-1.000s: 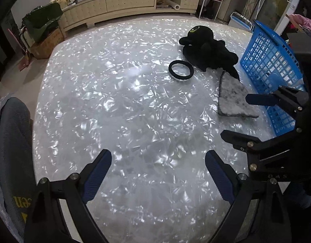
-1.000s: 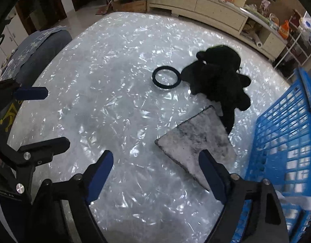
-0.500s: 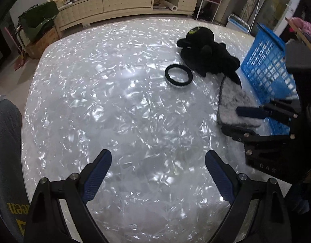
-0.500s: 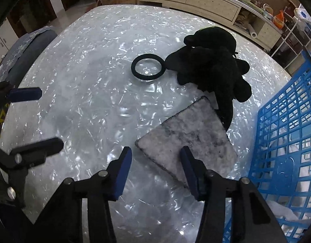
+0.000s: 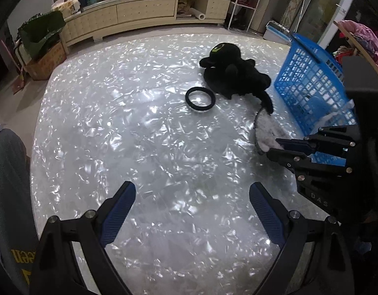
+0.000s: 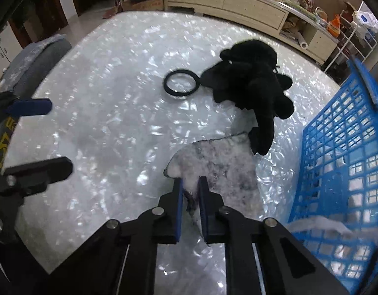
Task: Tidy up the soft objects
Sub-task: 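Carry the grey felt pad with the right gripper into the blue basket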
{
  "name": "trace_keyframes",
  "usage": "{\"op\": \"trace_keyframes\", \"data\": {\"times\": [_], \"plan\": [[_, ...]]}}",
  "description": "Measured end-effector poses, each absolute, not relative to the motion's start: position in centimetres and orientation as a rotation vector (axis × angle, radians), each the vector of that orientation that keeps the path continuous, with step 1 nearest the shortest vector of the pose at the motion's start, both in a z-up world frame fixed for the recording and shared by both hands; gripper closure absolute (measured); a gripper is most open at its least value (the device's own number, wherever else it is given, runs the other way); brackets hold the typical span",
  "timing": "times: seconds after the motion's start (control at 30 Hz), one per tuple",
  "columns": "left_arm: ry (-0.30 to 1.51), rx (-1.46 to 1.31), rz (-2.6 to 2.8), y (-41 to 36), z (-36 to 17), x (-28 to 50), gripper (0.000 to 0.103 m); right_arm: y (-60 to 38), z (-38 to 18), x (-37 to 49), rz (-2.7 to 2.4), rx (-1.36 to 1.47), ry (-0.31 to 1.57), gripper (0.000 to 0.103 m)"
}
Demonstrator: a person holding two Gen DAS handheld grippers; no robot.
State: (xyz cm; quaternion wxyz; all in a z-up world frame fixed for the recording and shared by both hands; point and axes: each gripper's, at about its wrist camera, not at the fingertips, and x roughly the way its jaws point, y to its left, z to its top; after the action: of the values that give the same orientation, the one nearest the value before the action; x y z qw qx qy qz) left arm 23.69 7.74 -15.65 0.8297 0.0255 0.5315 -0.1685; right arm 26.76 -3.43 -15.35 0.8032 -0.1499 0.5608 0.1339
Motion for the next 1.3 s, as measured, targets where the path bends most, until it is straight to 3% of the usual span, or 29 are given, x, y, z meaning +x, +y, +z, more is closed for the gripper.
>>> {"op": "trace_keyframes", "data": {"times": [0.87, 1.3], "plan": [[0.974, 0.072, -0.487, 5.1, -4.8, 18.9, 0.010, -6.3, -0.7, 18.6, 0.381, -0.267, 0.990, 0.092], [0.975, 0.104, -0.569, 2.9, -5.1, 20.3, 0.010, -13.7, 3.5, 19.1, 0.271, -0.298, 0.911, 0.092]]}}
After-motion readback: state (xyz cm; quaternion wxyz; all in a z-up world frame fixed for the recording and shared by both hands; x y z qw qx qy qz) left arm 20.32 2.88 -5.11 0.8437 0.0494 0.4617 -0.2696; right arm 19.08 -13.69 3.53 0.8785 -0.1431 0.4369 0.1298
